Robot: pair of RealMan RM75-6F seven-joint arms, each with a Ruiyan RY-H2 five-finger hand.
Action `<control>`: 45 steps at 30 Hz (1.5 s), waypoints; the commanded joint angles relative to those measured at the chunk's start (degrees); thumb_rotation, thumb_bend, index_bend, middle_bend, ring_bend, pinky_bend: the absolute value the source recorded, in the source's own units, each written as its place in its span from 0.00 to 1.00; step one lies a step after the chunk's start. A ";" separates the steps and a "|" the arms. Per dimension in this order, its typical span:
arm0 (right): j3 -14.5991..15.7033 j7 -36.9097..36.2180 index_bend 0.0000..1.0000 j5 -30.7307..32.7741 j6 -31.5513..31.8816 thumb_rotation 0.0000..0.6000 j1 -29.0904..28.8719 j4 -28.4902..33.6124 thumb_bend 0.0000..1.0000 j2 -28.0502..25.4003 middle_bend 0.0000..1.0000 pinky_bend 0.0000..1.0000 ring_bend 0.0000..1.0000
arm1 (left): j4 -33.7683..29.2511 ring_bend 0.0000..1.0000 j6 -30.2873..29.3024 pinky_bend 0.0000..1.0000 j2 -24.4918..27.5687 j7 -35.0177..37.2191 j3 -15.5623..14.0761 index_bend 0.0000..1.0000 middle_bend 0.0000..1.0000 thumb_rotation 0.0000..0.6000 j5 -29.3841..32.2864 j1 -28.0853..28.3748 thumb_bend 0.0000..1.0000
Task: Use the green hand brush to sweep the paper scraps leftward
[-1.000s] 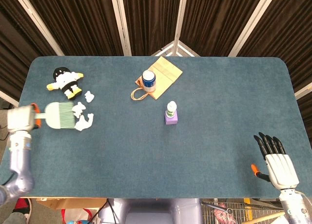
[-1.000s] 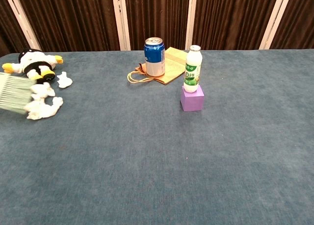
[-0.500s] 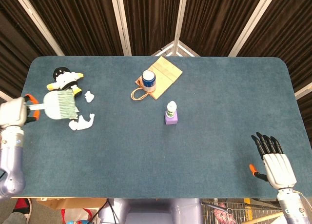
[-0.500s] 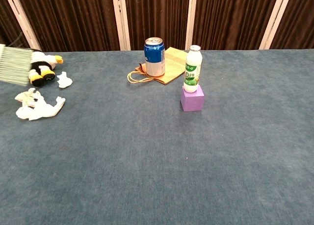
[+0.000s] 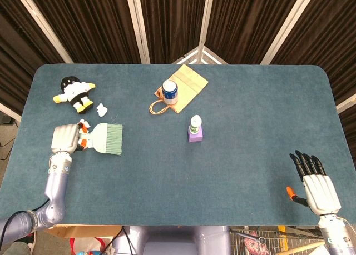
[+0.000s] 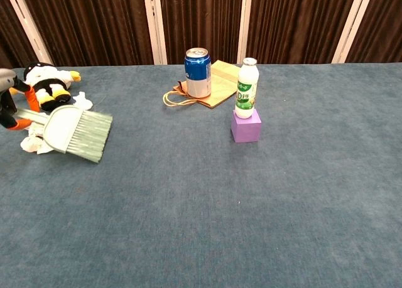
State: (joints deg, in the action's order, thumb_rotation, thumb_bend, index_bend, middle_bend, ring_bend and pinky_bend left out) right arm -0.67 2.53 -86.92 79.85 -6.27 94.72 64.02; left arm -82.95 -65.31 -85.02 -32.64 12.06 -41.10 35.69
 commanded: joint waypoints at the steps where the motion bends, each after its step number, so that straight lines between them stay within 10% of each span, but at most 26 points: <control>1: 0.02 -0.07 0.00 0.03 0.05 1.00 0.07 0.09 0.32 -0.08 0.00 0.01 0.00 | 1.26 1.00 -0.27 1.00 0.95 -0.33 -0.57 0.75 1.00 1.00 1.24 -0.84 0.67; 13: 0.14 0.88 0.00 -0.29 0.35 1.00 0.23 0.48 0.32 0.01 0.00 0.01 0.00 | 7.35 1.00 2.40 1.00 11.55 8.21 0.46 0.75 1.00 1.00 3.00 -6.88 0.67; 21: 0.11 1.39 0.00 -0.55 0.26 1.00 0.05 0.31 0.32 0.35 0.00 0.01 0.00 | -2.49 1.00 -0.81 1.00 18.62 22.80 3.82 0.74 1.00 1.00 -6.15 -11.12 0.67; 33: 0.04 1.20 0.00 -0.39 -0.07 1.00 -0.13 0.25 0.32 0.37 0.00 0.01 0.00 | -21.32 1.00 -1.15 1.00 16.73 18.30 -5.46 0.69 1.00 1.00 -19.33 -12.90 0.63; 45: 0.01 0.50 0.00 0.11 -0.20 1.00 0.02 0.45 0.32 -0.08 0.00 0.01 0.00 | -21.24 1.00 -2.14 1.00 6.53 7.75 -11.66 0.36 1.00 1.00 -20.72 -13.02 0.03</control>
State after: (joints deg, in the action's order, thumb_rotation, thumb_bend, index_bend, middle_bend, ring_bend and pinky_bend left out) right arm -0.68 3.05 -86.83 79.67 -6.26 95.16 63.96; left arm -104.57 -67.02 -78.07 -24.22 1.03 -61.80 22.95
